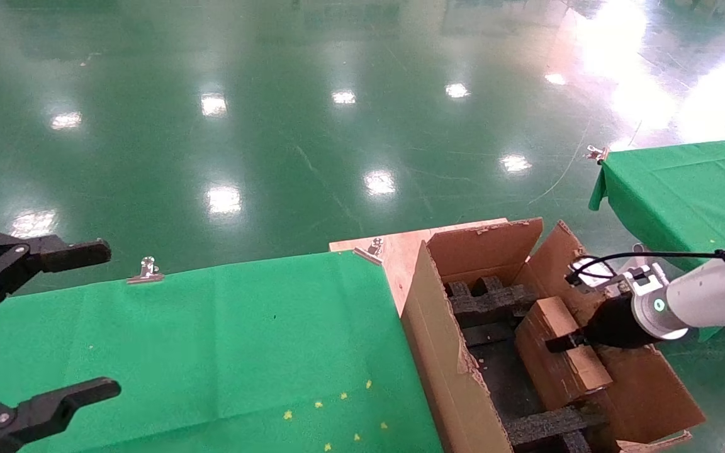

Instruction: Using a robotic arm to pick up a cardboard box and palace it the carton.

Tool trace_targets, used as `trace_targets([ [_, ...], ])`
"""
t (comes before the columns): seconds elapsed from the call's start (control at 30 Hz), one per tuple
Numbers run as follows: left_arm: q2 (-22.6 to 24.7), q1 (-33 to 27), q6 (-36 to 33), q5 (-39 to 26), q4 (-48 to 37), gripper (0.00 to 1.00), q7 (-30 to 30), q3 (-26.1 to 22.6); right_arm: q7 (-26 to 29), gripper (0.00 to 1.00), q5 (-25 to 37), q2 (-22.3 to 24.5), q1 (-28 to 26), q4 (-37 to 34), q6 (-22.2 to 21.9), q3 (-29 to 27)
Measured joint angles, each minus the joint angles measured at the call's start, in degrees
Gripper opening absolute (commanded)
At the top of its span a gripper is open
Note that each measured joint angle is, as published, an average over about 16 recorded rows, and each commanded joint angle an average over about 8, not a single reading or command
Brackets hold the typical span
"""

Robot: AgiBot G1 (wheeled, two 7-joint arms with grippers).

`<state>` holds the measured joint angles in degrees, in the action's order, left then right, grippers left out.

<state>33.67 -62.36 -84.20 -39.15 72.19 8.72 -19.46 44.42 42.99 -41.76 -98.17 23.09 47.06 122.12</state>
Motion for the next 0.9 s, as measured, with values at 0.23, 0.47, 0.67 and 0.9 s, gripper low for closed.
trace_targets([
  [0.23,0.0,0.0,0.0,0.0,0.0,1.0,0.0,0.0,0.2,1.0,1.2,1.3,-3.6,3.0,-0.6,0.2],
  [0.47,0.0,0.0,0.0,0.0,0.0,1.0,0.0,0.0,-1.3,1.0,2.7,3.4,-10.3,8.6,-1.3,-0.5],
  [0.67,0.0,0.0,0.0,0.0,0.0,1.0,0.0,0.0,-5.9,1.0,2.5,6.7,-17.9,17.2,-0.5,-3.2],
  [0.9,0.0,0.0,0.0,0.0,0.0,1.0,0.0,0.0,-14.3,1.0,-1.5,11.2,-24.4,28.0,4.6,-8.0],
])
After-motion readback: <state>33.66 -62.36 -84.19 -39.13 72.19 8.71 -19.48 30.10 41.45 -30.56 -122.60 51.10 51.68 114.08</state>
